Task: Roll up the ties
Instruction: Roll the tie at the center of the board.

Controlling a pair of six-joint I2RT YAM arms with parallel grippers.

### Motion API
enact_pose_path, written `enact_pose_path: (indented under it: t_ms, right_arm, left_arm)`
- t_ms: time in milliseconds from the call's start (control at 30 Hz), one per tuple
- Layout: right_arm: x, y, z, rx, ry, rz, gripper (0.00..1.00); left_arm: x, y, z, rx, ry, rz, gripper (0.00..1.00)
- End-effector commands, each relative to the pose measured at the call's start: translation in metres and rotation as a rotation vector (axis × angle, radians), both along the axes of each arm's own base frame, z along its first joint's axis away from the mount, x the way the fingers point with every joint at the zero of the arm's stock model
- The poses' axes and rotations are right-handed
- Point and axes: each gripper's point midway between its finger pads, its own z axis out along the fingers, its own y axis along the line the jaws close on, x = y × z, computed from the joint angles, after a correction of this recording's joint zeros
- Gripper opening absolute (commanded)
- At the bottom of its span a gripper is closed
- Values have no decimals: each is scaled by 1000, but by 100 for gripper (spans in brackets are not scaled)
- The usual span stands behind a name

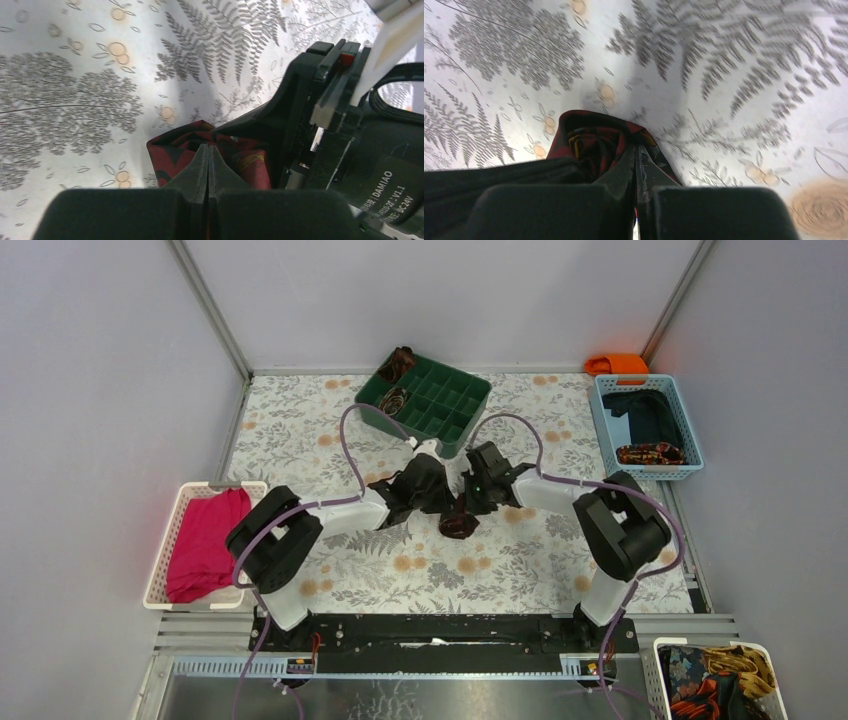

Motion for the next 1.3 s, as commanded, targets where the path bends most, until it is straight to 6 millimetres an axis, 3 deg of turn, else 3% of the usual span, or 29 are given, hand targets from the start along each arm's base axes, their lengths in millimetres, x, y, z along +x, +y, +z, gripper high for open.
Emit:
enact_pose_path:
  t_ms: [0,200,467,600,767,900,1033,1267]
  right_arm:
    - [-11,12,-30,-79,83,58,0]
    - [7,-9,-20,-211,5,-1,0]
    - [6,22,7,-26,-28,70,0]
    - [18,-2,15,-124,-93,-20,0]
    - [27,-8,29,-136,-161,-46,0]
    - [30,-1,38,-99,-180,-20,0]
    - [36,-18,42,-178,-206,-77,0]
    - [19,-44,51,-234,-205,-128,0]
  left_arm:
    - [6,4,17,37,-55,9,0]
    - [5,8,9,66,-49,10,0]
    - [4,9,7,74,-47,7,0]
    - [4,12,8,81,-56,12,0]
    - [2,14,3,89,-50,11,0]
    - [1,14,1,90,-47,7,0]
    - [1,14,0,92,-46,6,0]
    - [1,9,4,77,-42,-6,0]
